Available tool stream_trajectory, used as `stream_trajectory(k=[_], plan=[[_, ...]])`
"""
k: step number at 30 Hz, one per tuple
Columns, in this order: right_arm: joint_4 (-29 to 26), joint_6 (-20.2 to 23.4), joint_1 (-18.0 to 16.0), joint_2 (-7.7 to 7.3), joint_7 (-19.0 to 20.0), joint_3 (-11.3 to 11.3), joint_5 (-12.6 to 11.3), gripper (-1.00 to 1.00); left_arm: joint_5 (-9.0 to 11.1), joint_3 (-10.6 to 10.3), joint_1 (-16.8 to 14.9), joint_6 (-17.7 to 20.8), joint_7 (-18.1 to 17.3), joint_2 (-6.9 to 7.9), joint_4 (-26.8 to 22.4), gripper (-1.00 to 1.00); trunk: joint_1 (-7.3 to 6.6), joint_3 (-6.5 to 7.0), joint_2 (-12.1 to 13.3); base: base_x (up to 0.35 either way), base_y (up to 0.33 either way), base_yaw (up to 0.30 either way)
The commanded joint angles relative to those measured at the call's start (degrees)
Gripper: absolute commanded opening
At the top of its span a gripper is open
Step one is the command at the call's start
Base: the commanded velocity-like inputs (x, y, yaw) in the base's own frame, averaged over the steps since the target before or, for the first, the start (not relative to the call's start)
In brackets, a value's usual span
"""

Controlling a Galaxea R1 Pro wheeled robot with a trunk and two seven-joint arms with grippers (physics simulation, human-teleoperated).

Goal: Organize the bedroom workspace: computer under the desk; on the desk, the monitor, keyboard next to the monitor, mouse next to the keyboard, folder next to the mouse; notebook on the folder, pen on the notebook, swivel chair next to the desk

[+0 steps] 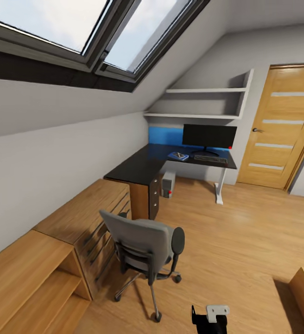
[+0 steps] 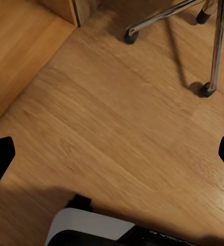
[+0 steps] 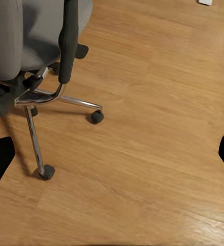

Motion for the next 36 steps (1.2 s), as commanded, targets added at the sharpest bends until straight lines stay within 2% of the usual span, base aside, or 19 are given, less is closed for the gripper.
stream_trajectory(k=[1,6,26,36], plan=[[0.1,-0.1,-0.1,0.05,-0.3,0.5,-0.2,1.00,0.4,-0.5,-0.1,-0.2,0.4,0.03,0.0,1.00,0.04,-0.13,-0.1,0.000,0.209,-0.289],[0.1,-0.1,-0.1,0.05,-0.3,0.5,-0.2,1.00,0.4,-0.5,-0.1,-0.3,0.4,0.04,0.0,1.00,0.04,-0.13,-0.1,0.000,0.254,-0.290],[0.1,-0.2,-0.1,0.05,-0.3,0.5,-0.1,1.00,0.4,-0.5,-0.1,-0.3,0.4,0.01,0.0,1.00,0.04,-0.13,-0.1,-0.001,0.115,-0.290],[0.1,-0.1,-0.1,0.09,-0.3,0.5,-0.1,1.00,0.4,-0.5,-0.1,-0.2,0.4,0.02,0.0,1.00,0.04,-0.13,-0.1,-0.108,0.263,-0.220]])
